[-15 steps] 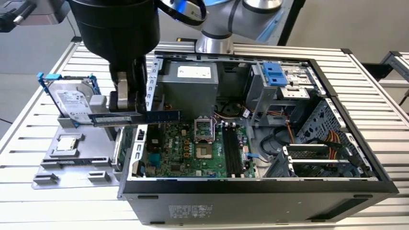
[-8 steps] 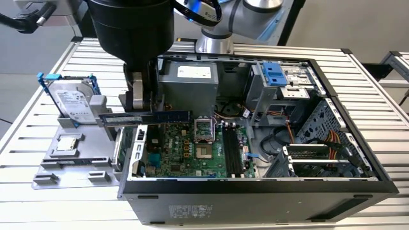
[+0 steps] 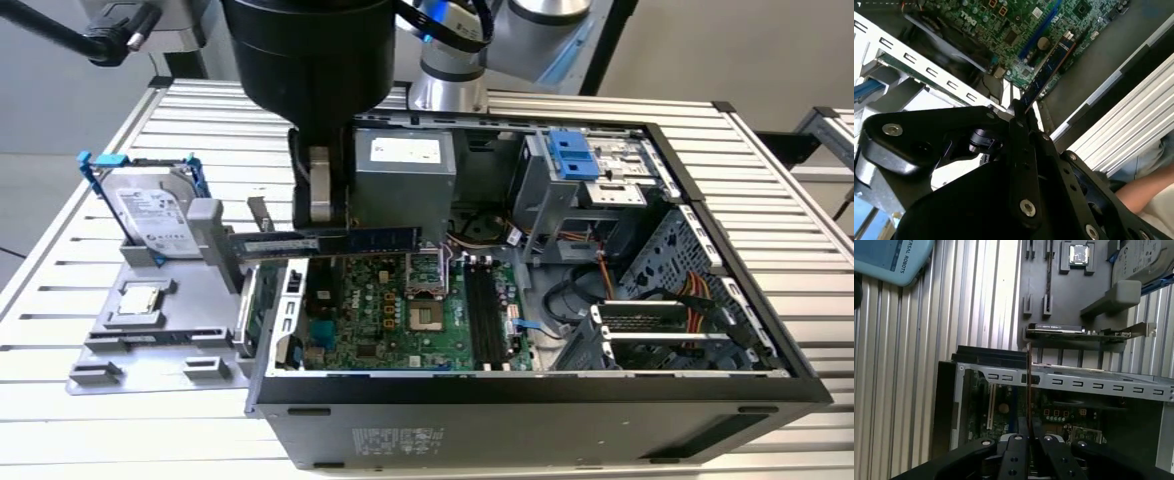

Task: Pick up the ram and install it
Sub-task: 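Pick up the ram and move it above insertion slot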

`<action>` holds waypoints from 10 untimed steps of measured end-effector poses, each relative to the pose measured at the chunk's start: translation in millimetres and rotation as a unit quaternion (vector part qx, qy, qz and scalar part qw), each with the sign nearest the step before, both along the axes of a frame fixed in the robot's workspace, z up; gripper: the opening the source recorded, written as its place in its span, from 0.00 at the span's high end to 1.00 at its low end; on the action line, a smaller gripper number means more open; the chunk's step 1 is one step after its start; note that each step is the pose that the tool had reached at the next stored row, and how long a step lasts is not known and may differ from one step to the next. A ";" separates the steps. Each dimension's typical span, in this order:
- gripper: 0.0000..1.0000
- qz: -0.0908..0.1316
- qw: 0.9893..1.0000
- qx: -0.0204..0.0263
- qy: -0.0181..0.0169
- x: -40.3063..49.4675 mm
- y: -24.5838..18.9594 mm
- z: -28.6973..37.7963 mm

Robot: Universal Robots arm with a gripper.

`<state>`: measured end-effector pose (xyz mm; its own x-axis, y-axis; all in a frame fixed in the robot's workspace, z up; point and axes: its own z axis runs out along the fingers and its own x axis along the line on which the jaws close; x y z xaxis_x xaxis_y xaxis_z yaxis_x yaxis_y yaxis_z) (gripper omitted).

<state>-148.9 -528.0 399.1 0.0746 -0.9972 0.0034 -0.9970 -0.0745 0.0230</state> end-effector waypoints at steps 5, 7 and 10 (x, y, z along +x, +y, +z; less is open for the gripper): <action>1.00 0.000 1.000 0.000 0.000 7.5 9.1 0.0; 1.00 0.000 1.000 0.000 0.000 9.9 13.3 -0.1; 1.00 0.000 1.000 0.000 0.000 13.0 20.3 -0.1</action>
<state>-135.8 -507.6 399.0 0.0746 -0.9972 0.0034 -0.9970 -0.0745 0.0230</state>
